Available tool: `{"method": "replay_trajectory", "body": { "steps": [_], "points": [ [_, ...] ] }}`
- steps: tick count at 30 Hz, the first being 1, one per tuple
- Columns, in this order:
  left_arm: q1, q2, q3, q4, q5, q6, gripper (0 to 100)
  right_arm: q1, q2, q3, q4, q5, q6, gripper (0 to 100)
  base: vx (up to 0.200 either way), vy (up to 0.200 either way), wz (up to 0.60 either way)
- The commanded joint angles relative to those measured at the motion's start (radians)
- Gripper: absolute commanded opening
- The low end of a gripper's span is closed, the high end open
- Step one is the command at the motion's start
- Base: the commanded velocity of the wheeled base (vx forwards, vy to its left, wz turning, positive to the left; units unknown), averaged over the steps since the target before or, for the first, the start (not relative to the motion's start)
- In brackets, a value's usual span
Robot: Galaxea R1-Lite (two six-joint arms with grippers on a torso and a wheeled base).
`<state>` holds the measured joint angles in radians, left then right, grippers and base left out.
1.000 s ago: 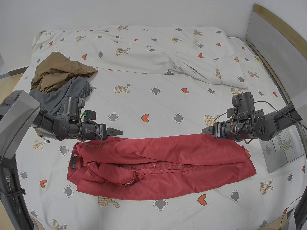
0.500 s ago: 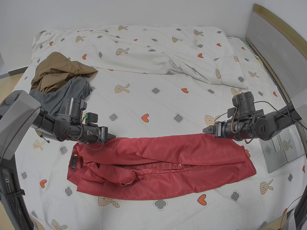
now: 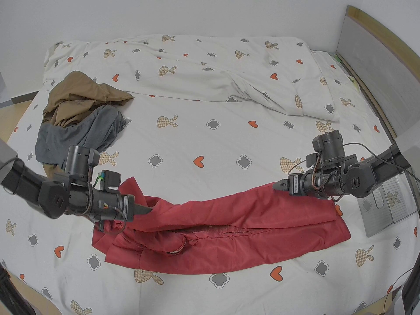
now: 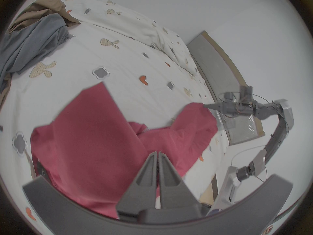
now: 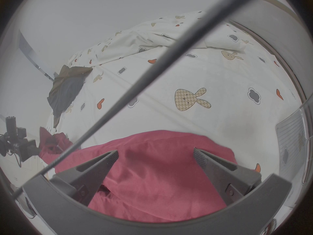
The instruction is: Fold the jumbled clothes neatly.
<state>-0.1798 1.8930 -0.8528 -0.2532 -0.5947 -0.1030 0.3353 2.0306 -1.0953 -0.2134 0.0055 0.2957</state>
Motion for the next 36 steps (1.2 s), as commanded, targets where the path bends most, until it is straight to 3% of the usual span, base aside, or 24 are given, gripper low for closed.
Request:
{"method": "replay_trajectory", "body": {
  "steps": [1,8,13,18,22,29,36],
  "points": [
    [-0.069,-0.203,0.235,-0.063,-0.017,0.000,0,0.051,-0.029,0.046,0.000,-0.002,0.000,100,0.000,0.000,0.00],
    [-0.127,-0.163,0.423,-0.104,-0.013,0.003,0,0.094,-0.122,0.094,0.000,-0.013,0.000,100,0.000,0.000,0.00],
    [-0.121,-0.101,0.429,-0.130,-0.004,0.002,0,0.108,-0.159,0.081,0.000,-0.016,0.000,100,0.000,0.000,0.00],
    [-0.119,-0.041,0.429,-0.244,0.102,-0.001,0,0.108,-0.176,0.075,0.000,-0.015,0.000,100,0.000,0.000,0.00],
    [-0.122,-0.032,0.428,-0.287,0.115,0.000,0,0.108,-0.161,0.061,-0.012,-0.006,0.000,100,0.000,0.000,0.00],
    [-0.119,-0.112,0.368,-0.307,0.116,-0.015,0,0.106,0.152,-0.233,0.002,-0.007,0.049,100,0.000,0.000,0.00],
    [-0.044,-0.074,0.167,-0.299,0.113,-0.037,0,0.125,0.287,-0.327,0.042,0.030,0.085,100,0.000,0.000,0.00]
  ]
}}
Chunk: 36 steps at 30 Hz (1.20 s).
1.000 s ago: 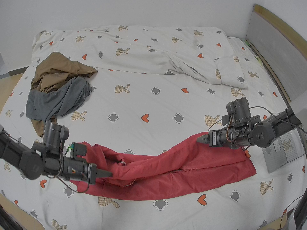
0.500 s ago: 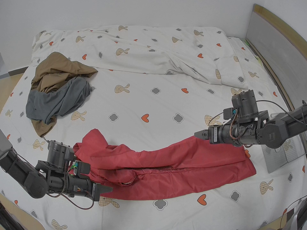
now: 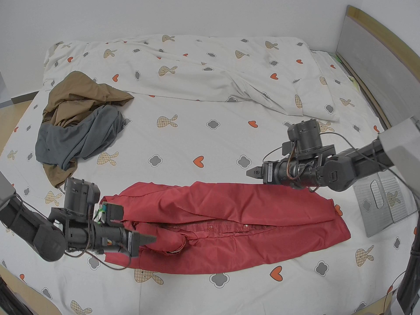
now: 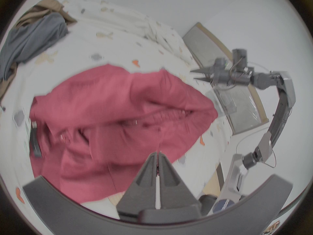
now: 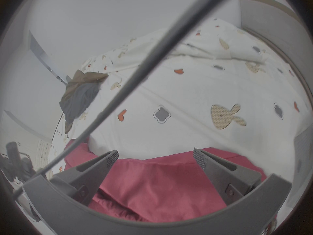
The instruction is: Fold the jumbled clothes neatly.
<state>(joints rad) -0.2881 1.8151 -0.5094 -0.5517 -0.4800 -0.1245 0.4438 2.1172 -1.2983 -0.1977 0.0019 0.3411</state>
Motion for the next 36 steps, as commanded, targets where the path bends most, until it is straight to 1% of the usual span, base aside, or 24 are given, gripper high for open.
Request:
{"method": "replay_trajectory", "body": {
  "steps": [1,2,3,5,6,11,12,13,16,18,20,21,25,26,30,31,33,36],
  "points": [
    [0.067,0.007,-0.186,-0.001,-0.002,-0.015,0,0.016,0.201,-0.125,0.026,0.040,0.042,100,0.000,0.000,0.00],
    [0.083,0.024,-0.218,-0.001,-0.008,-0.015,0,0.018,0.198,-0.130,0.026,0.075,0.061,100,0.000,0.000,0.00],
    [0.084,0.026,-0.221,-0.001,-0.009,-0.015,0,0.018,0.198,-0.130,0.026,0.079,0.062,100,0.000,0.000,0.00],
    [0.102,0.052,-0.265,-0.002,-0.026,-0.015,0,0.021,0.191,-0.141,0.030,0.139,0.104,100,0.000,0.000,0.00],
    [0.107,0.056,-0.276,-0.002,-0.031,-0.015,0,0.023,0.190,-0.139,0.030,0.145,0.113,100,0.000,0.000,0.00],
    [0.129,0.082,-0.331,-0.001,-0.052,-0.017,0,0.042,0.109,-0.088,0.049,0.150,0.127,100,0.000,0.000,0.00],
    [0.135,0.119,-0.368,-0.001,-0.052,-0.015,0,0.055,0.053,-0.058,0.061,0.153,0.127,100,0.000,0.000,0.00],
    [0.136,0.122,-0.373,-0.001,-0.052,-0.015,0,0.056,0.047,-0.055,0.063,0.153,0.127,100,0.000,0.000,0.00],
    [0.142,0.224,-0.456,-0.001,-0.052,-0.015,0,0.101,-0.063,0.022,0.095,0.153,0.127,100,0.000,0.000,0.00],
    [0.144,0.274,-0.494,-0.001,-0.052,-0.015,0,0.121,-0.094,0.059,0.112,0.151,0.127,100,0.000,0.000,0.00],
    [0.144,0.309,-0.518,-0.001,-0.052,-0.015,0,0.133,-0.102,0.082,0.121,0.150,0.127,100,0.000,0.000,0.00],
    [0.145,0.352,-0.552,-0.001,-0.052,-0.014,0,0.142,-0.105,0.114,0.124,0.145,0.127,100,0.000,0.000,0.00],
    [0.161,0.425,-0.615,-0.001,-0.052,-0.012,0,0.144,-0.105,0.157,0.124,0.145,0.127,100,0.000,0.000,0.00],
    [0.176,0.451,-0.640,-0.001,-0.052,-0.011,0,0.144,-0.108,0.182,0.119,0.145,0.128,100,0.000,0.000,0.00],
    [0.199,0.466,-0.660,-0.001,-0.052,-0.011,0,0.144,-0.134,0.206,0.118,0.147,0.127,100,0.000,0.000,0.00],
    [0.221,0.454,-0.656,-0.001,-0.052,-0.011,0,0.142,-0.149,0.223,0.118,0.147,0.125,100,0.000,0.000,0.00],
    [0.225,0.438,-0.649,-0.001,-0.052,-0.011,0,0.142,-0.155,0.226,0.118,0.145,0.127,100,0.000,0.000,0.00],
    [0.237,0.359,-0.592,0.006,-0.051,-0.011,0,0.136,-0.171,0.234,0.118,0.145,0.127,100,0.000,0.000,0.00]
  ]
}}
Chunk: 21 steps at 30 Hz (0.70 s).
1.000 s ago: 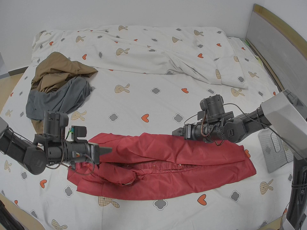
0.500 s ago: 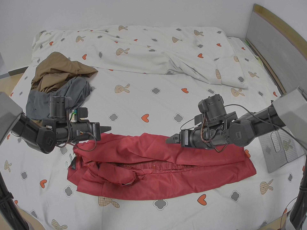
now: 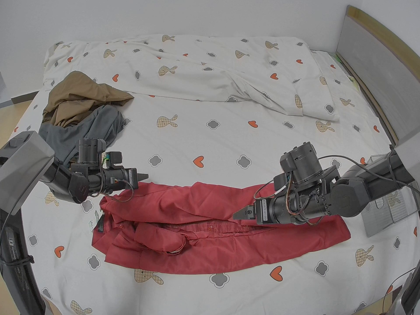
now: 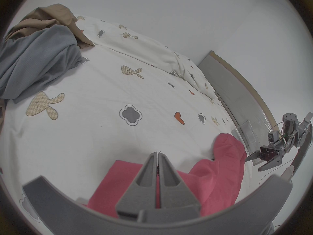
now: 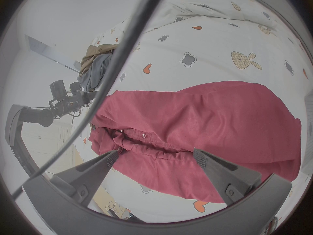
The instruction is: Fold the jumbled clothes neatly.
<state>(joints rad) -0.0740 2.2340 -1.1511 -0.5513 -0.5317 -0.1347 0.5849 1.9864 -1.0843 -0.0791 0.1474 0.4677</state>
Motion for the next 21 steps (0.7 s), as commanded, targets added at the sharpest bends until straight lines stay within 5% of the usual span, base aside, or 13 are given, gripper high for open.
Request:
{"method": "replay_trajectory", "body": {
  "steps": [1,4,5,21],
  "points": [
    [0.023,-0.068,0.056,0.008,0.001,0.001,0,-0.007,-0.040,0.020,-0.001,0.000,0.000,100,0.000,0.000,0.00],
    [0.028,-0.086,0.062,0.014,0.006,0.018,0,-0.011,-0.040,0.018,-0.002,0.000,0.002,100,0.000,0.000,0.00],
    [0.033,-0.079,0.056,0.014,0.004,0.020,100,-0.011,-0.040,0.018,-0.002,0.000,0.000,100,0.000,0.000,0.00],
    [0.022,0.113,-0.082,0.014,0.006,0.021,100,-0.011,-0.038,0.020,-0.004,0.000,0.002,100,0.000,0.000,0.00]
  ]
}}
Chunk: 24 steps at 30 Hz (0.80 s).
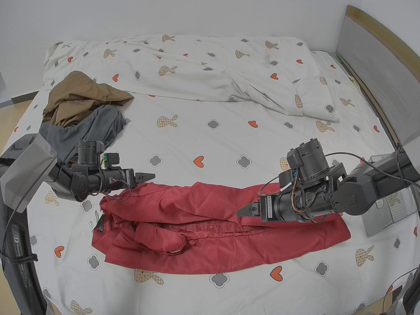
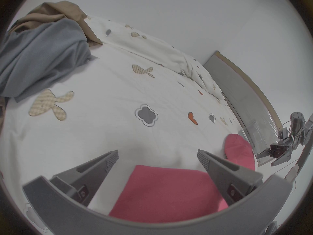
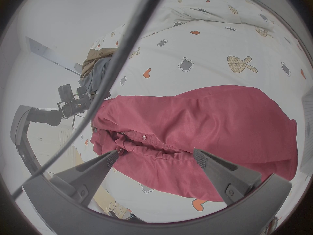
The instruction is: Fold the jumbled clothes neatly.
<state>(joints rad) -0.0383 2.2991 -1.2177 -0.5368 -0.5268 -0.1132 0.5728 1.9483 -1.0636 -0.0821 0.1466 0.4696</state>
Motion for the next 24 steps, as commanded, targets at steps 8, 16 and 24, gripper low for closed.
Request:
{"method": "replay_trajectory", "body": {
  "steps": [8,16,24],
  "points": [
    [-0.048,0.037,-0.008,0.000,-0.001,0.000,0,-0.002,0.006,-0.001,-0.001,-0.001,0.001,100,0.000,0.000,0.00],
    [-0.009,-0.050,0.017,-0.005,-0.001,-0.003,0,-0.014,0.000,-0.001,-0.001,0.001,0.001,100,0.000,0.000,0.00],
    [-0.006,-0.254,0.201,-0.014,-0.030,-0.002,0,-0.014,-0.002,-0.002,-0.001,0.001,0.001,100,0.000,0.000,0.00]
  ]
}}
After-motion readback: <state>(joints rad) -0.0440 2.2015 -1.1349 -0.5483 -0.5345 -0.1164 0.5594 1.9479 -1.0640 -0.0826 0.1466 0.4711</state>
